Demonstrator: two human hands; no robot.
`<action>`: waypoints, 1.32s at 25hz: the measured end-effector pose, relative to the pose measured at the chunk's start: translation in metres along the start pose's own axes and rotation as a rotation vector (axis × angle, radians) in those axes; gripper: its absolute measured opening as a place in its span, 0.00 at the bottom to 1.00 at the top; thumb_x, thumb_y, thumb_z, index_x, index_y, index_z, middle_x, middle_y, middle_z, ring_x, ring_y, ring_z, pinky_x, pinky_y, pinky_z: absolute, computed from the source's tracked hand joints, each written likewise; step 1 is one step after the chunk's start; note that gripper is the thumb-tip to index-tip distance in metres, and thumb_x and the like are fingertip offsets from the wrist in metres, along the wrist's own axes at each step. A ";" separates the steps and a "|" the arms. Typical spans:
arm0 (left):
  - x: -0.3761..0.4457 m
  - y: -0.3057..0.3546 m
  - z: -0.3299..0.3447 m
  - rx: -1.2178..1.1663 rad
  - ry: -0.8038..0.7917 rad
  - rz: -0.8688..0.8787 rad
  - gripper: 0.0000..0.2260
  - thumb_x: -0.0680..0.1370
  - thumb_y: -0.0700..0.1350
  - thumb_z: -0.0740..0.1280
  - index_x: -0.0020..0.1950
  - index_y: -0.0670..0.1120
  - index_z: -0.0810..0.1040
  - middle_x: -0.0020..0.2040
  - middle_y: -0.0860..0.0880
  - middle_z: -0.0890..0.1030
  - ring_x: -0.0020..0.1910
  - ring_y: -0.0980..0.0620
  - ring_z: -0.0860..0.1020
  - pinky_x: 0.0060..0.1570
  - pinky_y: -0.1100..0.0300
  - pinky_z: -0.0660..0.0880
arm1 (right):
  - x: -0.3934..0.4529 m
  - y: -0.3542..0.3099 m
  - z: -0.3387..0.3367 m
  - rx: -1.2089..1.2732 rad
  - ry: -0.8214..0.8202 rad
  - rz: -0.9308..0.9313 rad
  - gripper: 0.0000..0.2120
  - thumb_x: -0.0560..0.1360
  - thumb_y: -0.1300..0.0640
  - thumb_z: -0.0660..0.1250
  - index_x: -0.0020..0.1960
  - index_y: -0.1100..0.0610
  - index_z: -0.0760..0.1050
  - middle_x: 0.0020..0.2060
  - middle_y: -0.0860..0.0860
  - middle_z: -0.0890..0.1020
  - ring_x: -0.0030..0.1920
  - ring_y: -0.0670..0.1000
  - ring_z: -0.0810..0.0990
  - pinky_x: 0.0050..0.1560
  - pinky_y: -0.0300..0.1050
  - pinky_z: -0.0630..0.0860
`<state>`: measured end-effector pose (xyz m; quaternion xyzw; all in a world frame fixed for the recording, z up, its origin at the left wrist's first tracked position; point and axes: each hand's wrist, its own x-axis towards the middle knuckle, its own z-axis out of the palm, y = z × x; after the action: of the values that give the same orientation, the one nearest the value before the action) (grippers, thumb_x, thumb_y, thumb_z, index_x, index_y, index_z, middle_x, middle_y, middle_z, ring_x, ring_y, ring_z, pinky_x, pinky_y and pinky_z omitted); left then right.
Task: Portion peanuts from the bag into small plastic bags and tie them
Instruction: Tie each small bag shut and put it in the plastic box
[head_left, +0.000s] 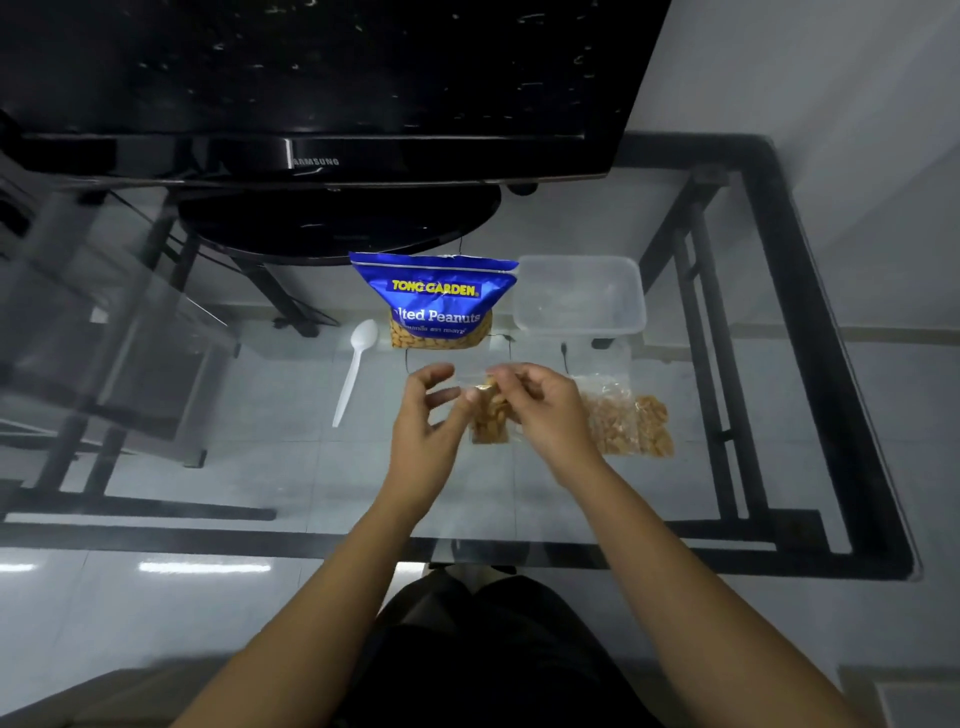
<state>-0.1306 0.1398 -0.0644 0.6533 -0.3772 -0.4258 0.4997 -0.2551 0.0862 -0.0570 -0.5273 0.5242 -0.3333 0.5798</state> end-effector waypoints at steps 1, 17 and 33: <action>0.006 0.004 -0.007 0.011 -0.038 0.013 0.10 0.76 0.44 0.66 0.56 0.47 0.75 0.54 0.54 0.78 0.51 0.59 0.78 0.45 0.68 0.76 | -0.001 -0.002 0.000 0.007 -0.030 -0.042 0.06 0.76 0.53 0.64 0.46 0.47 0.80 0.43 0.46 0.84 0.47 0.48 0.83 0.52 0.49 0.80; 0.038 0.053 -0.008 0.525 -0.230 0.296 0.03 0.76 0.44 0.67 0.46 0.47 0.80 0.38 0.57 0.78 0.37 0.61 0.76 0.34 0.75 0.68 | 0.002 -0.010 0.003 0.126 0.180 -0.055 0.03 0.74 0.55 0.68 0.42 0.51 0.80 0.38 0.49 0.83 0.42 0.50 0.84 0.46 0.50 0.81; 0.029 0.004 -0.030 -0.017 -0.382 -0.214 0.06 0.75 0.44 0.67 0.52 0.48 0.77 0.47 0.46 0.80 0.47 0.50 0.80 0.47 0.58 0.79 | 0.013 -0.002 0.017 0.267 0.154 0.226 0.07 0.77 0.51 0.63 0.47 0.53 0.77 0.41 0.50 0.82 0.44 0.47 0.82 0.42 0.42 0.78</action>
<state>-0.0923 0.1227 -0.0618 0.5928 -0.3898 -0.5955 0.3769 -0.2358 0.0781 -0.0602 -0.3562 0.5741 -0.3719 0.6365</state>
